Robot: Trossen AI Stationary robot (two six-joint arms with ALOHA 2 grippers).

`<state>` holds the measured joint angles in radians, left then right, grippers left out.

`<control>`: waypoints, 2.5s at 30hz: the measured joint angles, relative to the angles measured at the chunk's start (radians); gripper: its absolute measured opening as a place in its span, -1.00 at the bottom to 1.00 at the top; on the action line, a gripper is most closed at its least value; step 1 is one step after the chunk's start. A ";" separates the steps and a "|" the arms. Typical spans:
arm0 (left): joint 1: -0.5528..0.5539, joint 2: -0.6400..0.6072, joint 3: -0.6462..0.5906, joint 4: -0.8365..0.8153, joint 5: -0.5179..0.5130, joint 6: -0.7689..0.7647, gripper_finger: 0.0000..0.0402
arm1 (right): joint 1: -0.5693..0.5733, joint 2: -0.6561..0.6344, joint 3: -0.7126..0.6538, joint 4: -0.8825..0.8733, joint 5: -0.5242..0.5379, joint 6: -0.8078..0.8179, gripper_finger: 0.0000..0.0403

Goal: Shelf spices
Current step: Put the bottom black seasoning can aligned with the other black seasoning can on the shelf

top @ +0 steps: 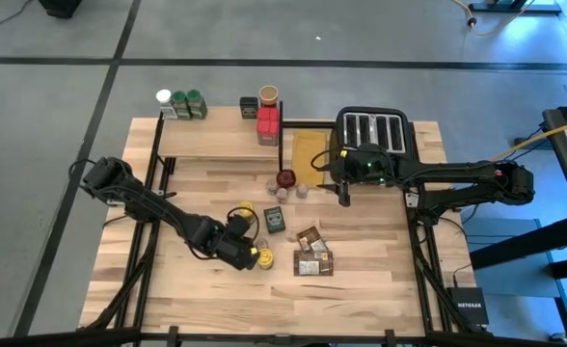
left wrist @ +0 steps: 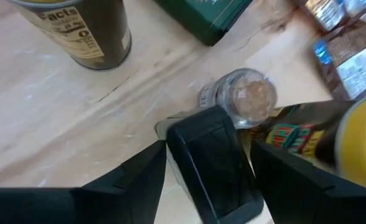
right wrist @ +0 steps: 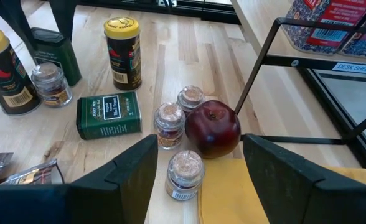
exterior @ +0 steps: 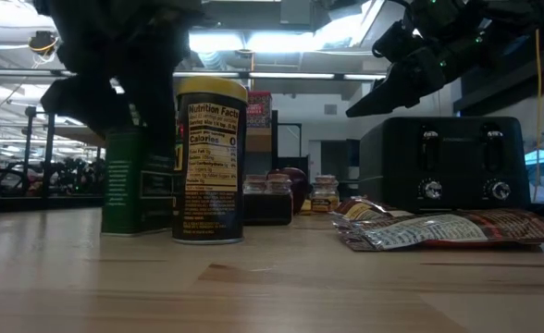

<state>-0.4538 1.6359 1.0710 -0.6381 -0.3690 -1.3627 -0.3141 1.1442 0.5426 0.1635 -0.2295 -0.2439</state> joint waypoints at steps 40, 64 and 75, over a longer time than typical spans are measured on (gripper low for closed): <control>0.349 -0.193 0.523 -0.524 -0.076 1.128 -0.44 | 0.000 0.000 -0.001 0.005 -0.045 -0.077 0.20; 1.135 -0.070 0.541 -0.376 0.270 1.974 -0.44 | -0.001 0.000 -0.001 0.019 0.046 -0.077 0.20; 1.134 0.009 0.540 -0.323 0.294 1.943 -0.39 | -0.001 0.000 -0.001 0.019 0.046 -0.078 0.20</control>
<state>0.6806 1.6444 1.6112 -0.9616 -0.0748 0.5805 -0.3149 1.1442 0.5419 0.1825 -0.1837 -0.3221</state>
